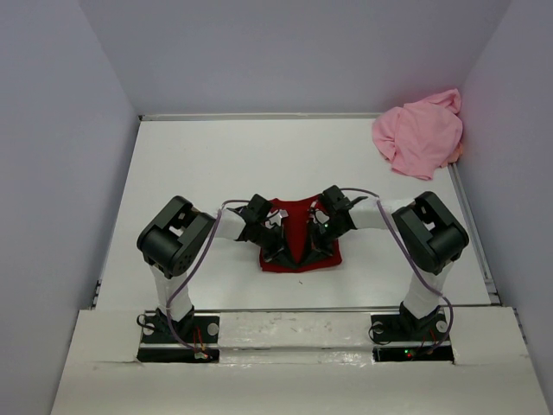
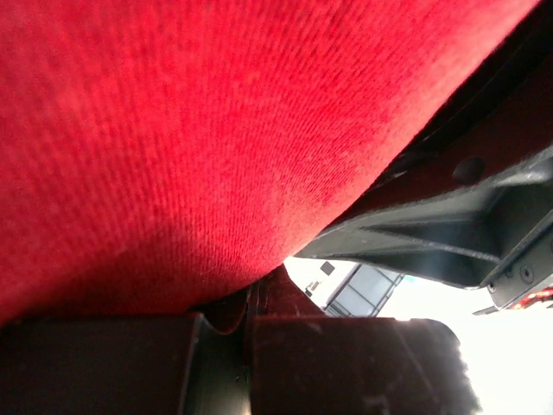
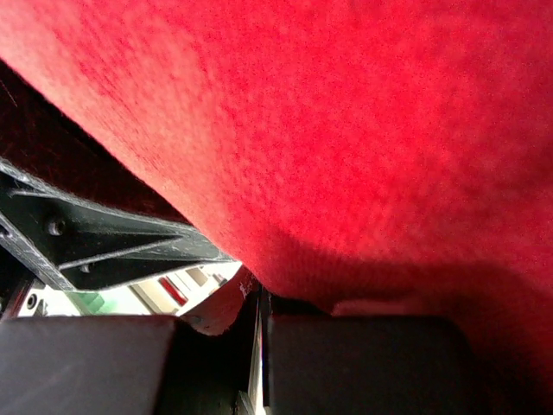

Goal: Fold and stack the t-shirts
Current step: Smooth out wrinkles on the folded tshirt

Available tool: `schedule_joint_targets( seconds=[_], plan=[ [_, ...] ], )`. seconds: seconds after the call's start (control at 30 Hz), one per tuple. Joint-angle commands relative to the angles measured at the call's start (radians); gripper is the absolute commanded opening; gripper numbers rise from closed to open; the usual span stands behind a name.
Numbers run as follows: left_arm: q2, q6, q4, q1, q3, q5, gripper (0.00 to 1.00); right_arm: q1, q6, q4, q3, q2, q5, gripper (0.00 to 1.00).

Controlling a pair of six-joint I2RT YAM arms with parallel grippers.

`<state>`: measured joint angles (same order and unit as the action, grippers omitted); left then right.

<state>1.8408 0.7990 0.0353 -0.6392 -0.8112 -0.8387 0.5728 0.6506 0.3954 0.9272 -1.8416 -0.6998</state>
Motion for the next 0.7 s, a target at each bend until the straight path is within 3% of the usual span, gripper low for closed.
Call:
schedule_joint_targets(
  seconds=[0.0, 0.23, 0.67],
  plan=[
    [0.008, -0.050, -0.094, 0.027, 0.035, 0.148, 0.00, -0.042, -0.052, 0.214, -0.094, -0.051, 0.319, 0.00],
    [0.009, -0.050, -0.100, 0.030, 0.035, 0.153, 0.00, -0.128, -0.092, 0.281, -0.103, 0.027, 0.425, 0.00],
    [0.017, -0.053, -0.106, 0.032, 0.027, 0.158, 0.00, -0.159, -0.106, 0.400, -0.019, 0.067, 0.485, 0.00]
  ],
)
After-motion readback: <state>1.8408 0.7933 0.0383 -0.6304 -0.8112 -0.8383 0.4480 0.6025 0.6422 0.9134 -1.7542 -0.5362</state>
